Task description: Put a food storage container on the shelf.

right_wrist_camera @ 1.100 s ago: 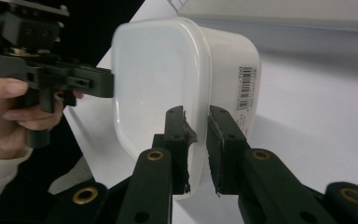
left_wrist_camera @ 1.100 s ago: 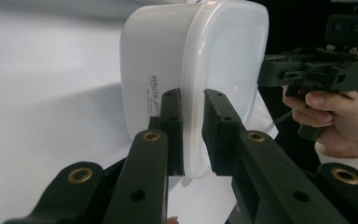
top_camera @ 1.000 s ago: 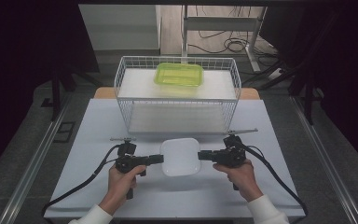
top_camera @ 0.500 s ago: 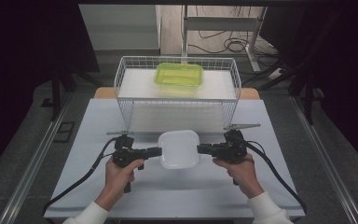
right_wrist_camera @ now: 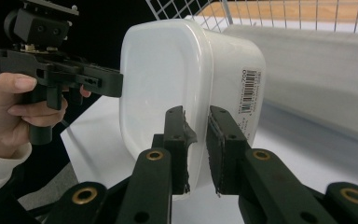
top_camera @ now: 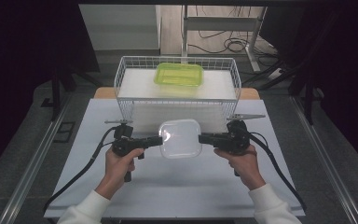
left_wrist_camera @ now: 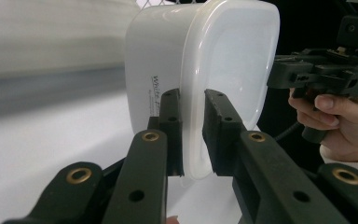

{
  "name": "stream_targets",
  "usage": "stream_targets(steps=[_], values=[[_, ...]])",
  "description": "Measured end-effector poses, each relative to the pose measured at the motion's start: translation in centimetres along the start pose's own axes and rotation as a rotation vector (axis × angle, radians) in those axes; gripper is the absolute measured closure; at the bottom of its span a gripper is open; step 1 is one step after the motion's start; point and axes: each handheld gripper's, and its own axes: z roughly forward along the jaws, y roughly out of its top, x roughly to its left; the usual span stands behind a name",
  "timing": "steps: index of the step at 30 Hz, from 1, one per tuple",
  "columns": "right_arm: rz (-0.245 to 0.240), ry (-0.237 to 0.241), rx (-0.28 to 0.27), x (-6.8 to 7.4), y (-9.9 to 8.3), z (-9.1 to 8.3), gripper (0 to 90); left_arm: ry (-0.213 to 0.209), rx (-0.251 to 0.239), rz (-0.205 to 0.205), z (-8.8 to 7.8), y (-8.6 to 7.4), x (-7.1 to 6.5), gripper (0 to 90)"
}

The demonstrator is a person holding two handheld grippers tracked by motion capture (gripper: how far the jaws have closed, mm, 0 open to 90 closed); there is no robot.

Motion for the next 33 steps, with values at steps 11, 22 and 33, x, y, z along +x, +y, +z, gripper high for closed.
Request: stream_targets(steps=[11, 22, 33], values=[[-0.016, 0.004, -0.052, 0.5, 2.4, -0.8, 77.6, 0.006, -0.027, 0.064, -1.2, 3.1, -1.5, 78.4], [-0.040, 0.012, -0.105, 1.5, 5.3, -1.5, 77.7, 0.007, -0.050, 0.116, -2.5, 6.3, -2.5, 78.6], [-0.035, 0.026, -0.165, 1.9, 8.9, -1.8, 77.9, 0.007, -0.058, 0.171, -4.2, 11.6, -3.8, 78.9]])
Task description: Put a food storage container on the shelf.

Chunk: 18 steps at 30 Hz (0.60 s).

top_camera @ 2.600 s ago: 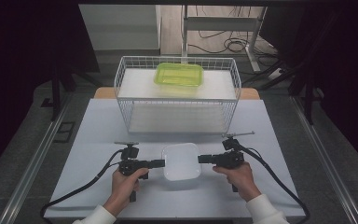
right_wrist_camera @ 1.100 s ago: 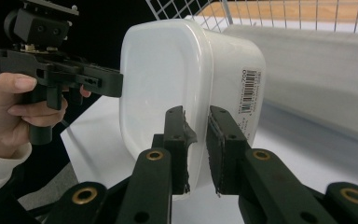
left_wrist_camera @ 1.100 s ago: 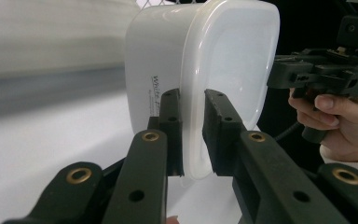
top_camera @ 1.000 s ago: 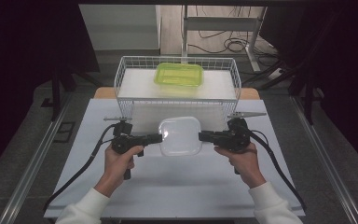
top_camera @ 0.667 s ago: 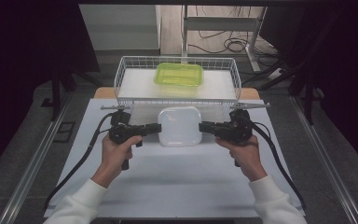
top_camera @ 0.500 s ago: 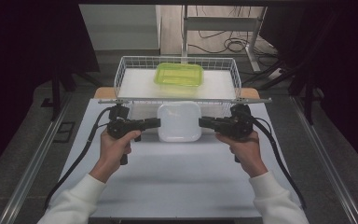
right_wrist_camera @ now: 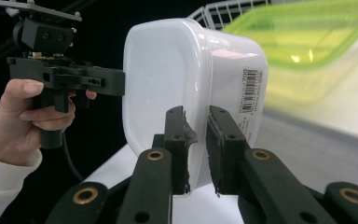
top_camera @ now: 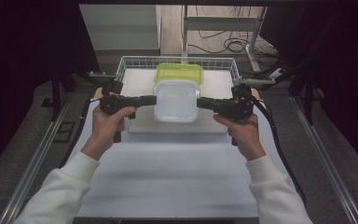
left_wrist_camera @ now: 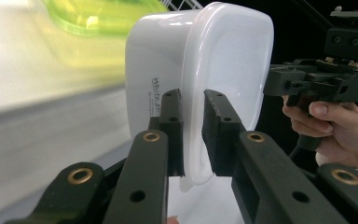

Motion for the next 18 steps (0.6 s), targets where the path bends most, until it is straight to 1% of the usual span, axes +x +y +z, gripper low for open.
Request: stream_targets(steps=[3, 7, 8, 12, 16, 18], values=[[0.012, 0.004, -0.022, -0.1, 1.3, 0.1, 78.0, -0.002, 0.004, 0.014, -0.2, 1.5, -0.1, 79.1], [0.015, -0.001, -0.046, -0.3, 3.1, 0.1, 78.0, -0.013, 0.008, 0.029, -0.3, 4.0, -0.1, 79.3], [0.016, 0.001, -0.051, -0.4, 3.6, 0.1, 78.0, -0.016, 0.008, 0.028, -0.3, 4.3, 0.0, 79.3], [0.026, -0.005, -0.057, -0.7, 5.0, 0.4, 77.9, -0.020, 0.016, 0.031, -0.1, 6.3, 0.4, 79.4], [0.035, -0.008, -0.069, -1.4, 6.4, 0.7, 77.9, -0.024, 0.028, 0.036, 0.2, 8.2, 0.8, 79.5], [0.042, -0.009, -0.073, -1.8, 7.0, 0.9, 77.9, -0.028, 0.034, 0.032, 0.3, 9.0, 1.1, 79.5]])
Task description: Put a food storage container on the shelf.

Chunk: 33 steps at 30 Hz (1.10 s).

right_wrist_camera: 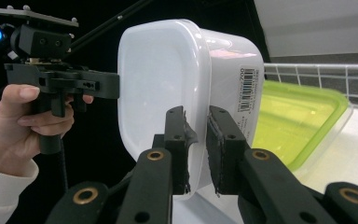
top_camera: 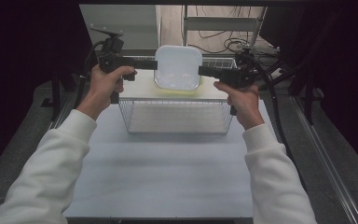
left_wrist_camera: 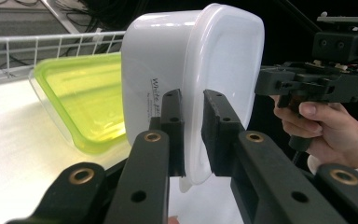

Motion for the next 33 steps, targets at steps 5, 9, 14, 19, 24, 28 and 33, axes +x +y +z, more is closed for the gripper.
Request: stream_targets(steps=[5, 9, 14, 19, 24, 28, 33], values=[[0.038, -0.002, 0.002, -0.9, 1.2, 0.7, 77.9, -0.012, 0.013, -0.031, 0.7, 1.5, 1.2, 79.6], [0.082, -0.015, 0.024, -1.7, 1.9, 1.3, 78.0, -0.029, 0.025, -0.089, 1.5, 2.1, 2.7, 79.5], [0.134, -0.021, 0.046, -2.7, 2.1, 2.0, 78.0, -0.036, 0.040, -0.143, 2.3, 2.3, 4.0, 79.3], [0.181, -0.025, 0.069, -3.4, 2.1, 2.5, 78.2, -0.034, 0.056, -0.165, 2.8, 2.3, 4.7, 79.3], [0.221, -0.024, 0.078, -3.9, 2.2, 2.7, 78.3, -0.044, 0.064, -0.195, 3.0, 2.4, 5.2, 79.4], [0.260, -0.008, 0.073, -4.4, 2.4, 2.9, 77.9, -0.064, 0.062, -0.256, 3.2, 2.6, 5.9, 79.4], [0.319, -0.003, 0.081, -5.2, 3.0, 3.4, 75.8, -0.094, 0.050, -0.317, 3.6, 2.9, 6.9, 79.5]])
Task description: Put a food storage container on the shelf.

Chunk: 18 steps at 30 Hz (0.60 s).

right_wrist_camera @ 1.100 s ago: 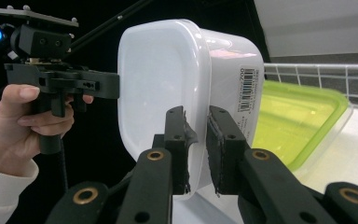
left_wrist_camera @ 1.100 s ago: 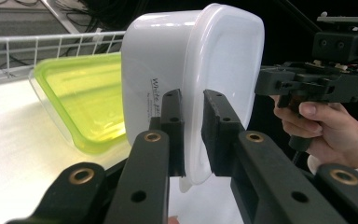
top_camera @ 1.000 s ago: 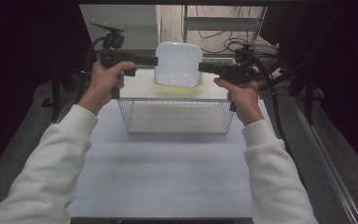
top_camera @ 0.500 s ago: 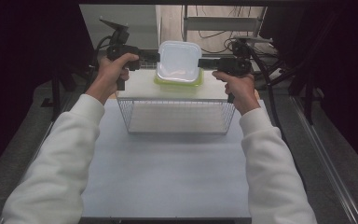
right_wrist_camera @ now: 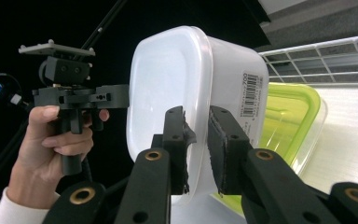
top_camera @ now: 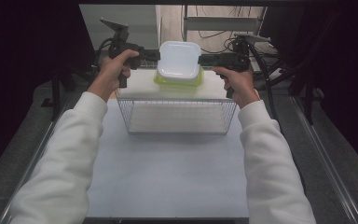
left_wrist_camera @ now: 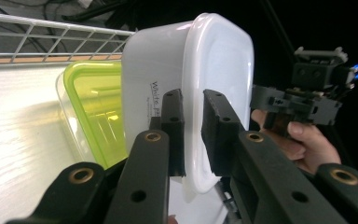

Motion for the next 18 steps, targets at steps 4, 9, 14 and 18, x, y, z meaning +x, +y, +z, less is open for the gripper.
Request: stream_targets(steps=[4, 9, 14, 18], values=[[0.059, 0.011, -0.001, -0.8, 0.5, 0.4, 74.3, -0.023, -0.016, -0.059, 0.5, 0.6, 0.8, 79.1], [0.097, -0.012, -0.008, -1.6, 0.8, 0.8, 74.7, -0.006, -0.020, -0.079, 1.0, 0.8, 1.5, 76.1], [0.103, -0.006, -0.020, -1.8, 0.9, 1.0, 74.4, -0.006, -0.030, -0.066, 1.1, 0.7, 1.6, 75.2], [0.087, -0.001, -0.040, -1.5, 0.8, 0.7, 67.6, 0.009, -0.048, -0.026, 1.2, 0.5, 1.2, 61.1]])
